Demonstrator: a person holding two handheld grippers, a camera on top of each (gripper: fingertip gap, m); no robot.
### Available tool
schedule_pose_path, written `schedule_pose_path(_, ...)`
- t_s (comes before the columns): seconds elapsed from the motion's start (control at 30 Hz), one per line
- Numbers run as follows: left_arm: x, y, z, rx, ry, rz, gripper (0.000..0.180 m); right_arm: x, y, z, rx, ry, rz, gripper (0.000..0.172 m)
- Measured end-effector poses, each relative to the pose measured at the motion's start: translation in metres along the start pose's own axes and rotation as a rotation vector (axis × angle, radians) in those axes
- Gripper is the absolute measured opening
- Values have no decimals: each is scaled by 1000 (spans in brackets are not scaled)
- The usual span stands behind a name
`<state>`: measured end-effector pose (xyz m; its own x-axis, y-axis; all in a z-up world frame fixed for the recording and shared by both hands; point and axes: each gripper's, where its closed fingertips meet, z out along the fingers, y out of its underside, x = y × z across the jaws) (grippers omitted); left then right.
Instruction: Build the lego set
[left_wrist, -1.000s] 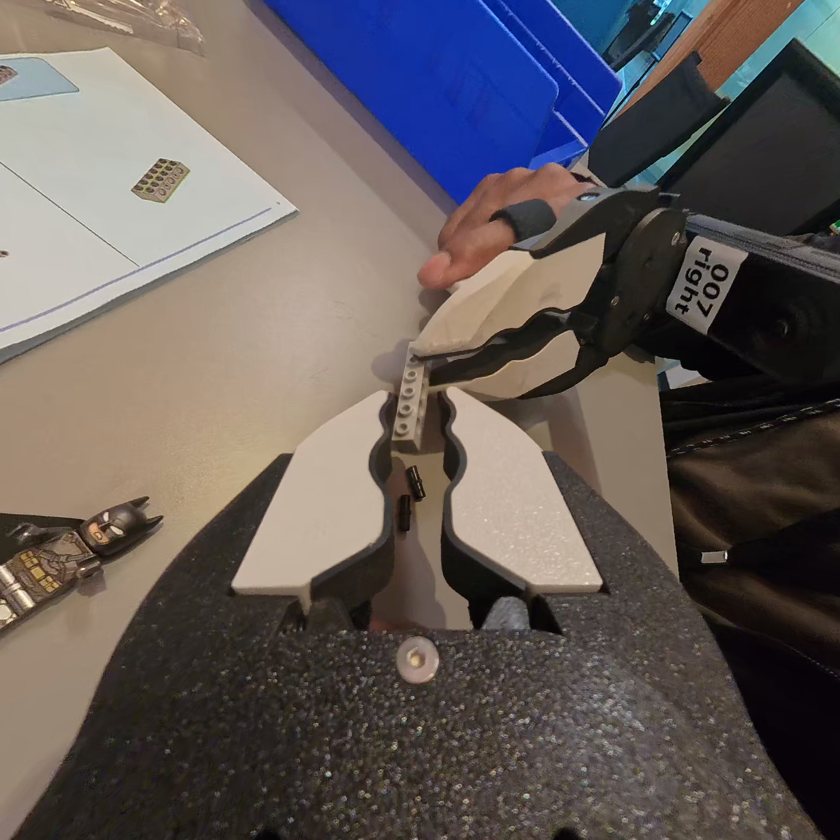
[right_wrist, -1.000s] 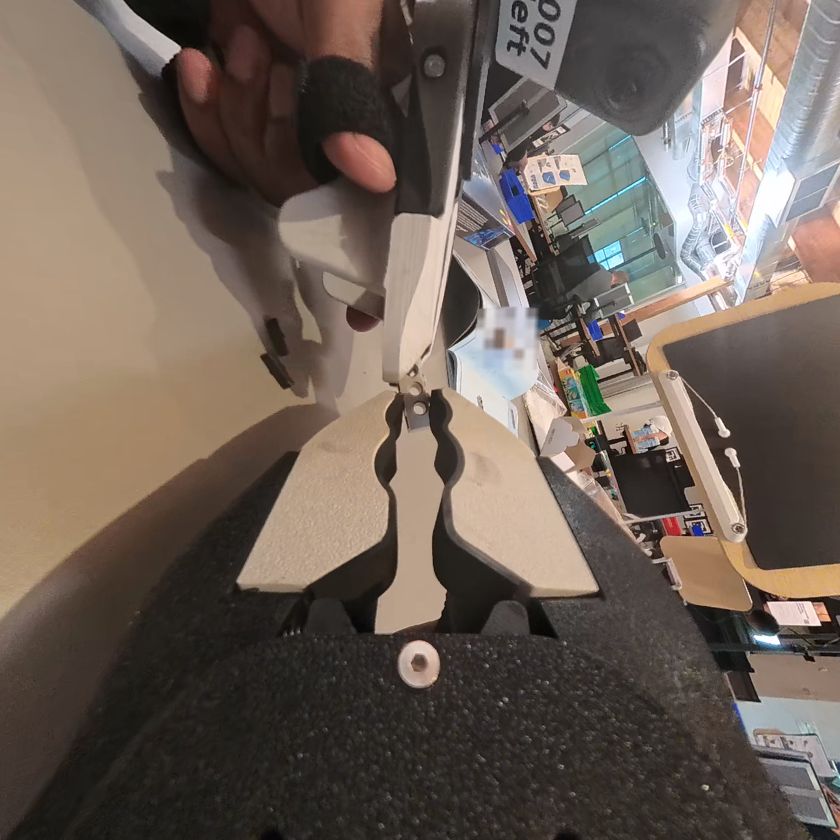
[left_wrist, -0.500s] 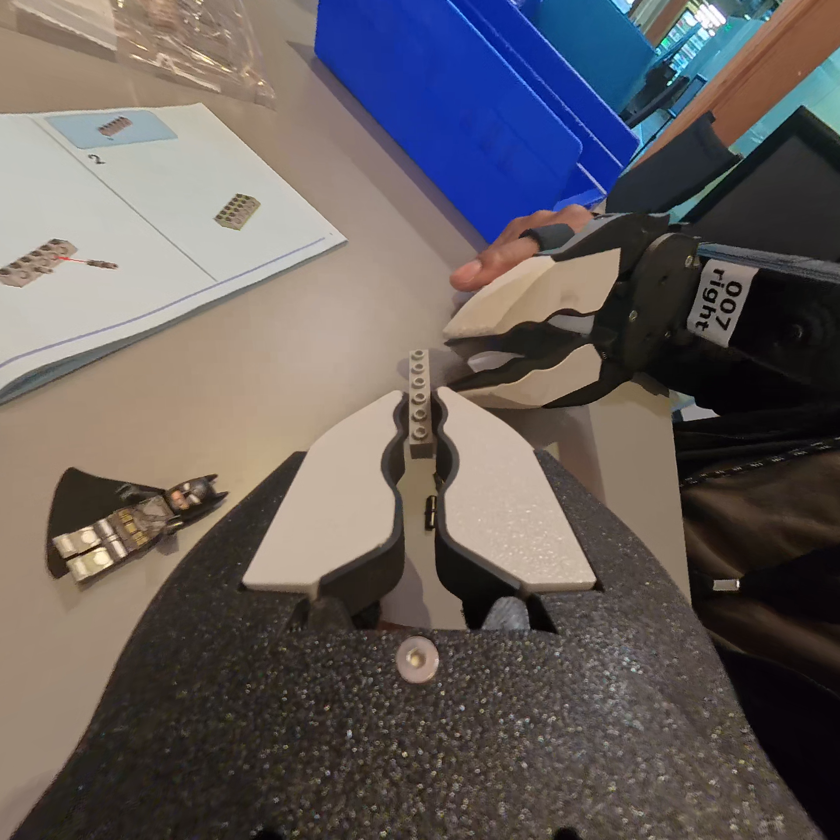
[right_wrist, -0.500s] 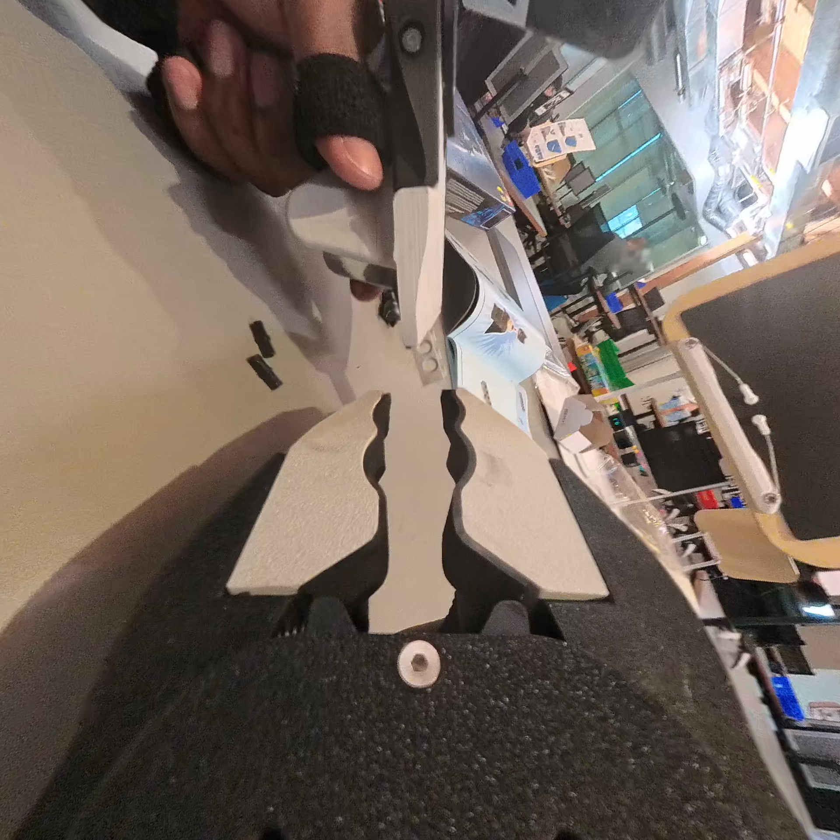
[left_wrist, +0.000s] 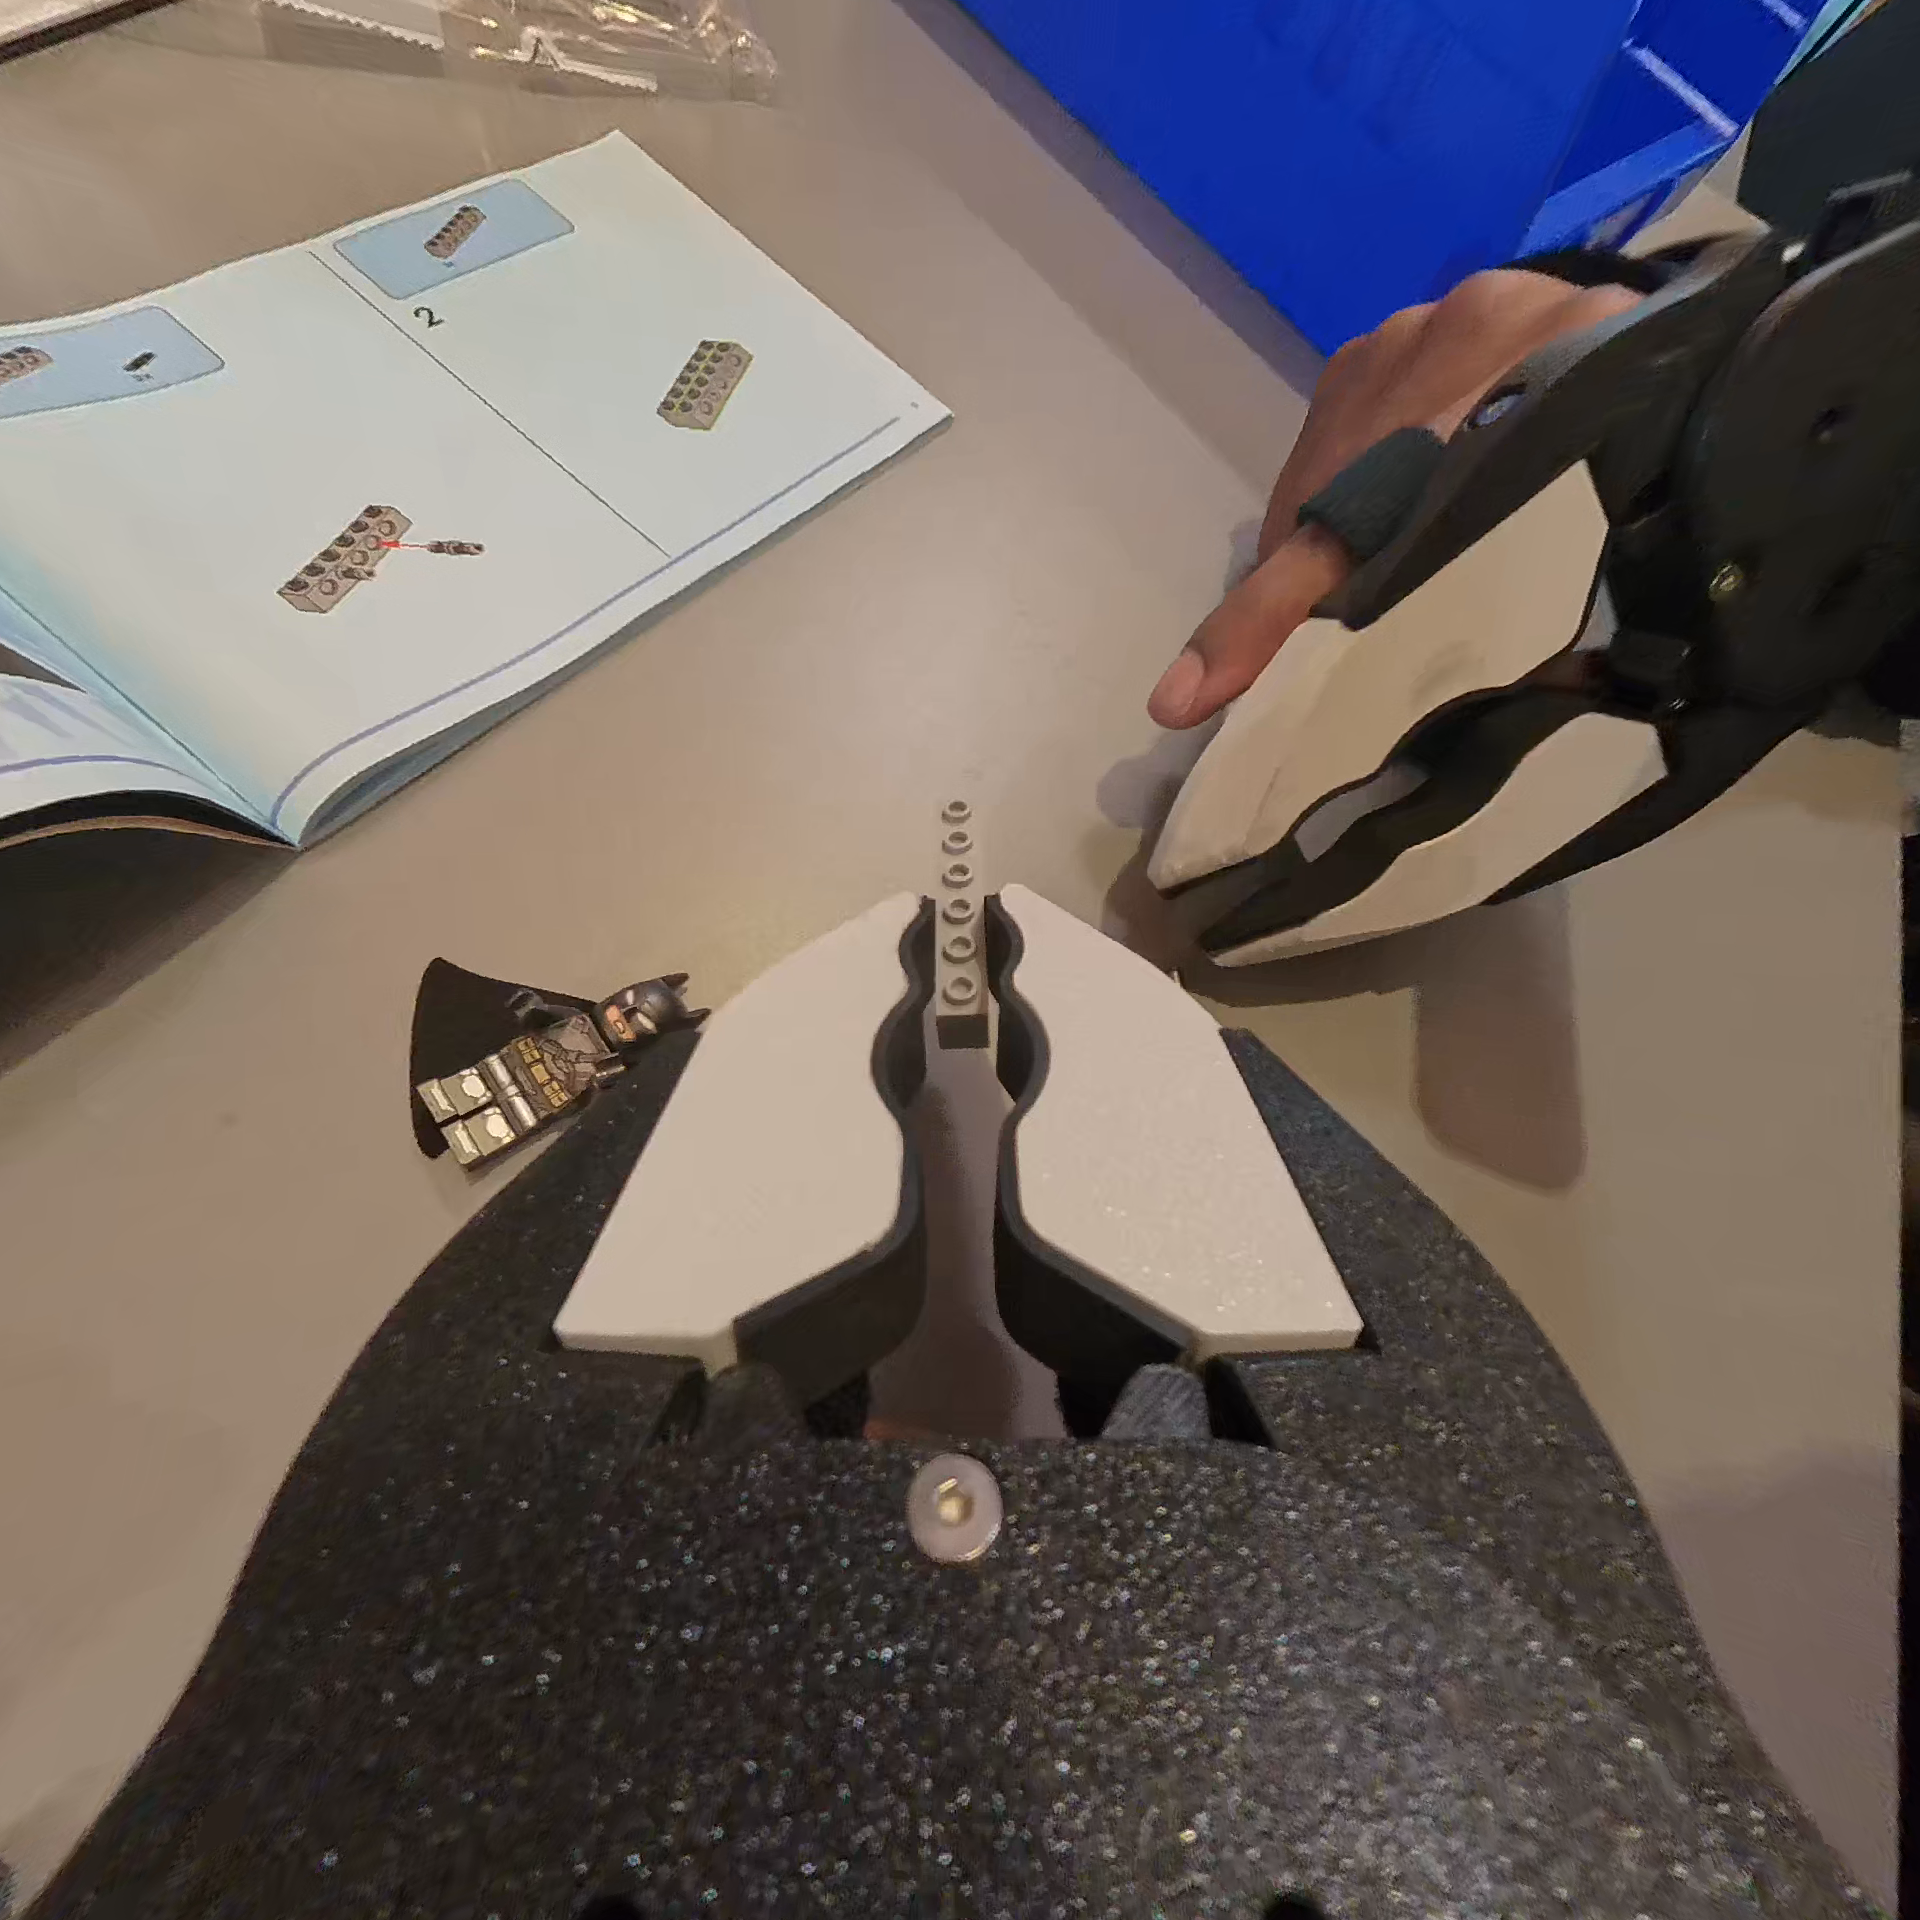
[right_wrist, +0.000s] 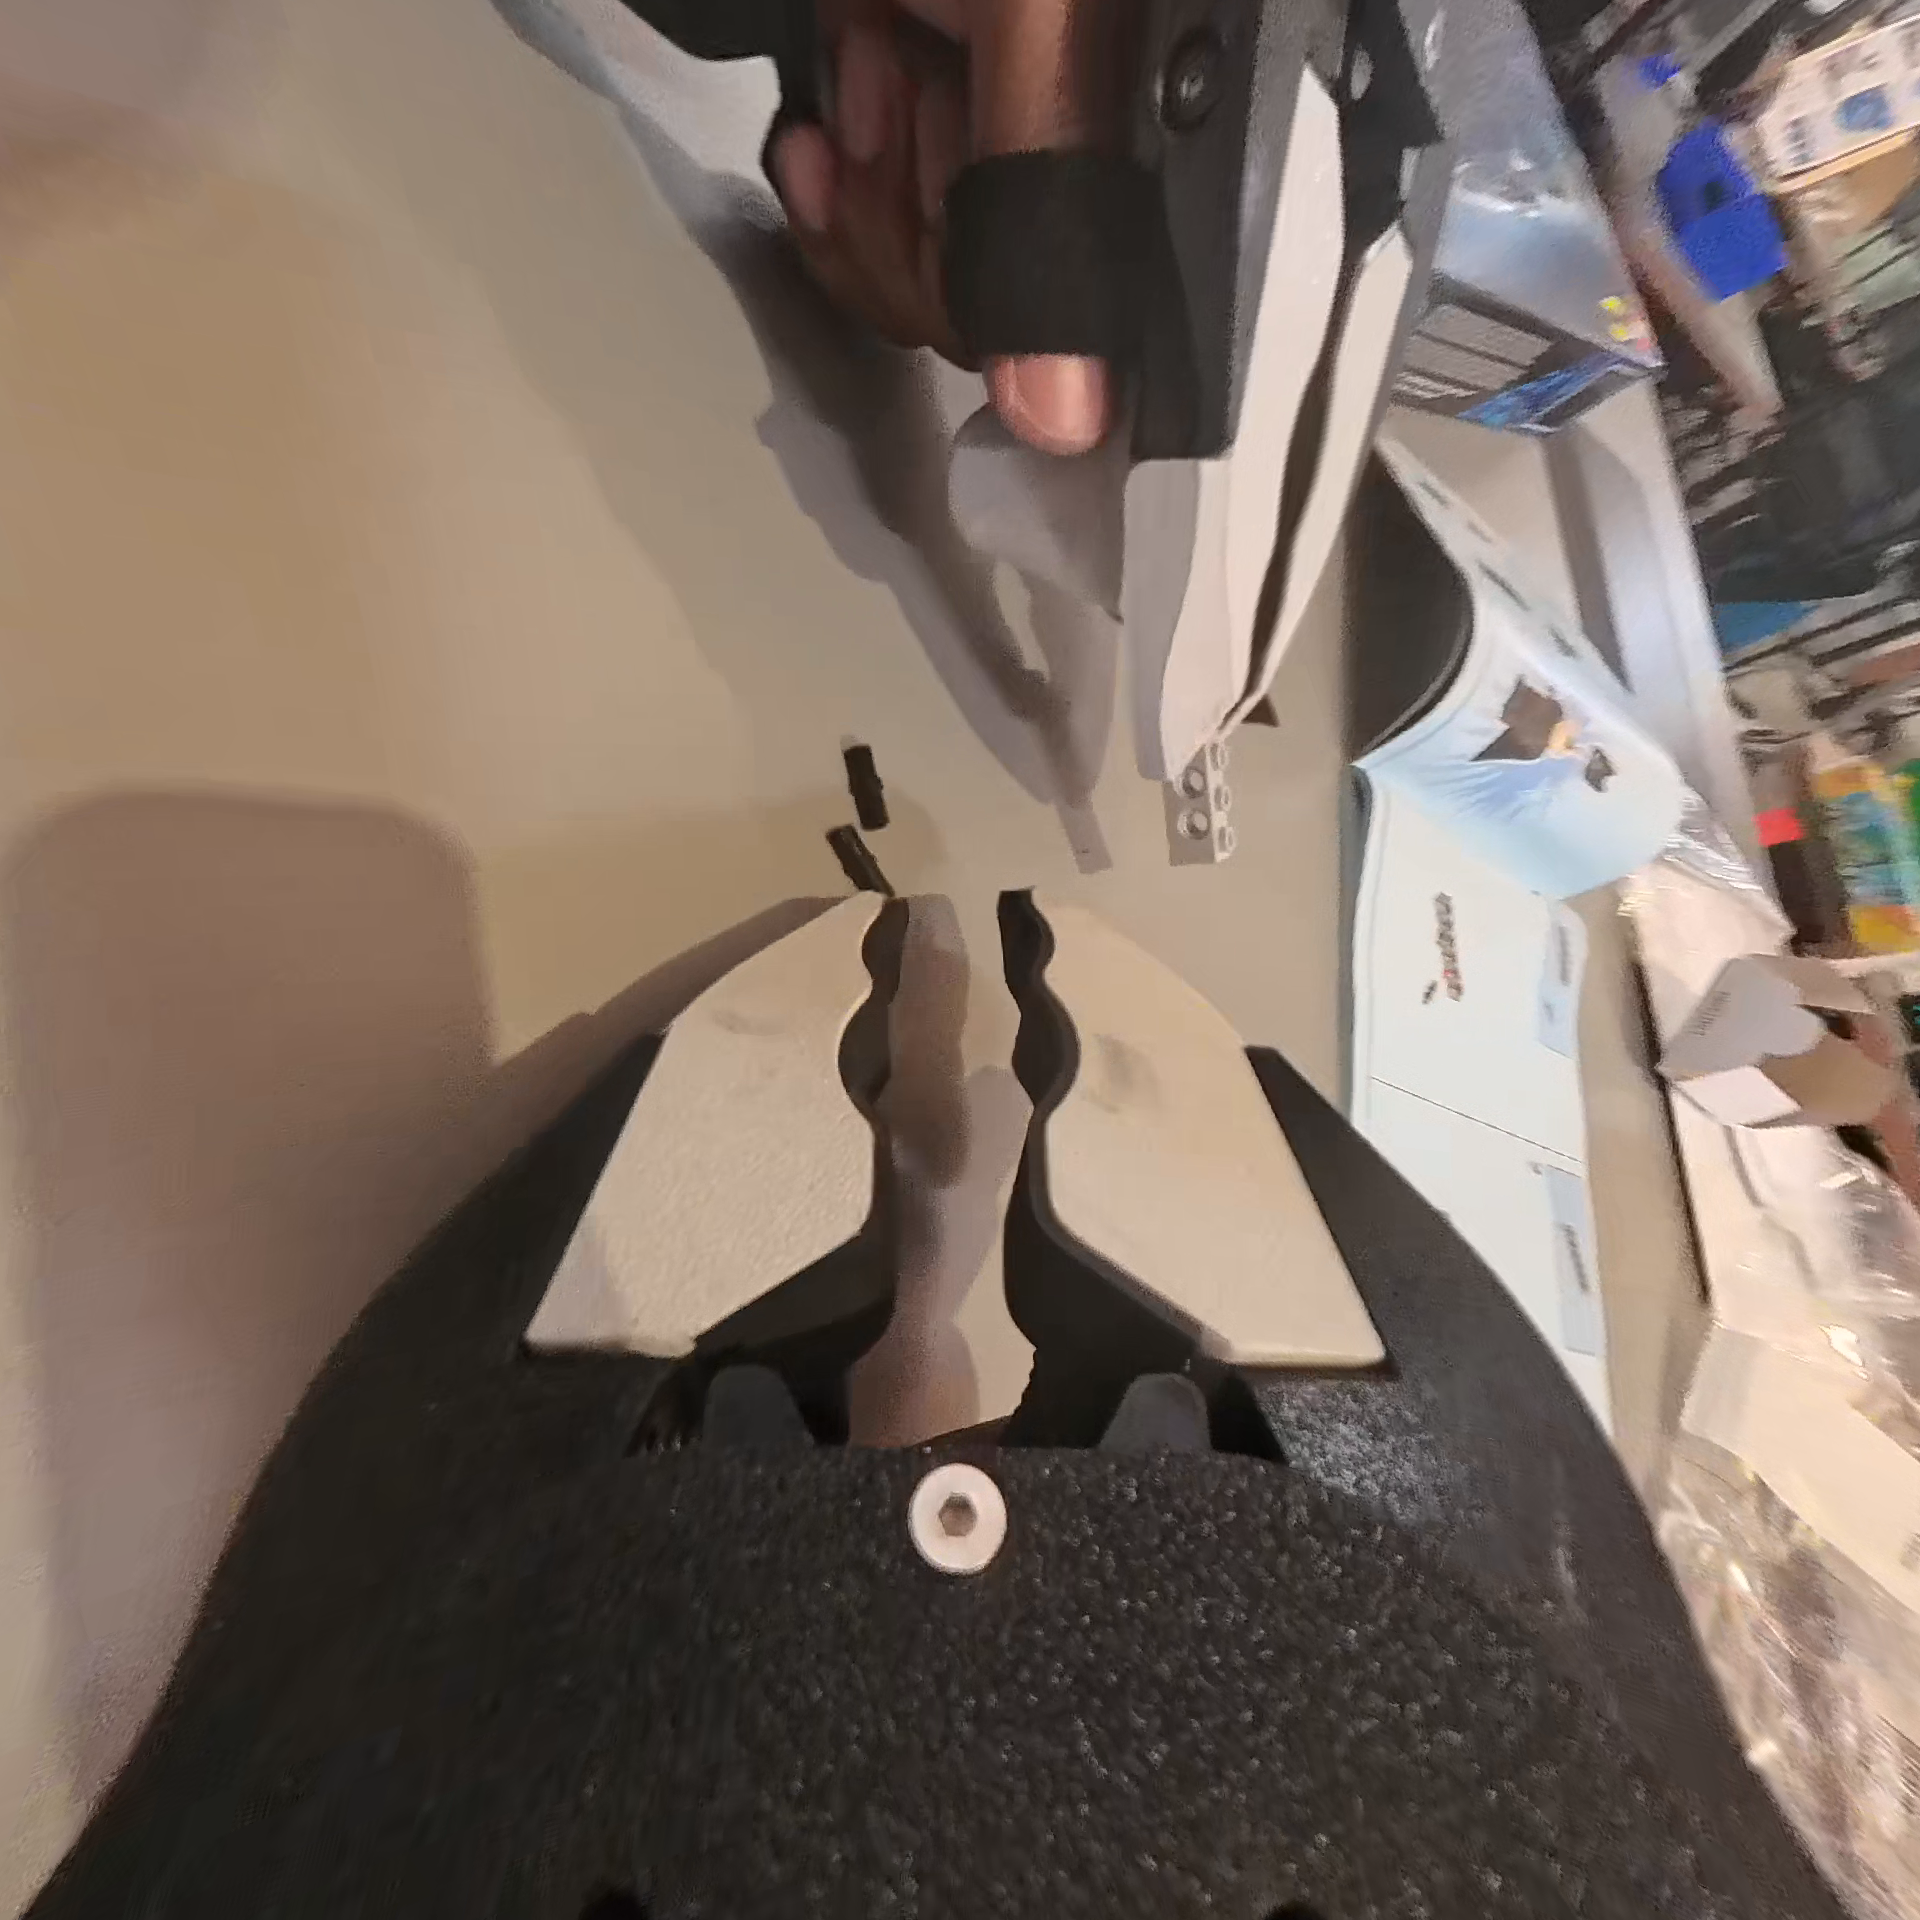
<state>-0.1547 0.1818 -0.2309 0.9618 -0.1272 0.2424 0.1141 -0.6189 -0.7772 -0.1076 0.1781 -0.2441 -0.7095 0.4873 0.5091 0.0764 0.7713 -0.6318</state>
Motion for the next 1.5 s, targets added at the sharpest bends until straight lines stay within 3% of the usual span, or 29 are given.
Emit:
schedule_pose_path(0.33,-3,4,3,-18,-13,-3,9,-12,3,8,-75,-319,157,23)
schedule_pose_path(0.6,0,10,4,-51,-1,7,9,-19,-2,11,-66,-353,211,9)
schedule_pose_path(0.83,4,12,7,-71,-5,30,9,-5,9,8,-94,-172,264,5)
schedule_pose_path(1.1,3,-1,7,11,-19,-15,9,33,8,1,-56,152,338,4)
schedule_pose_path(1.5,7,-7,12,36,-43,-11,8,46,5,-2,-37,241,449,4)
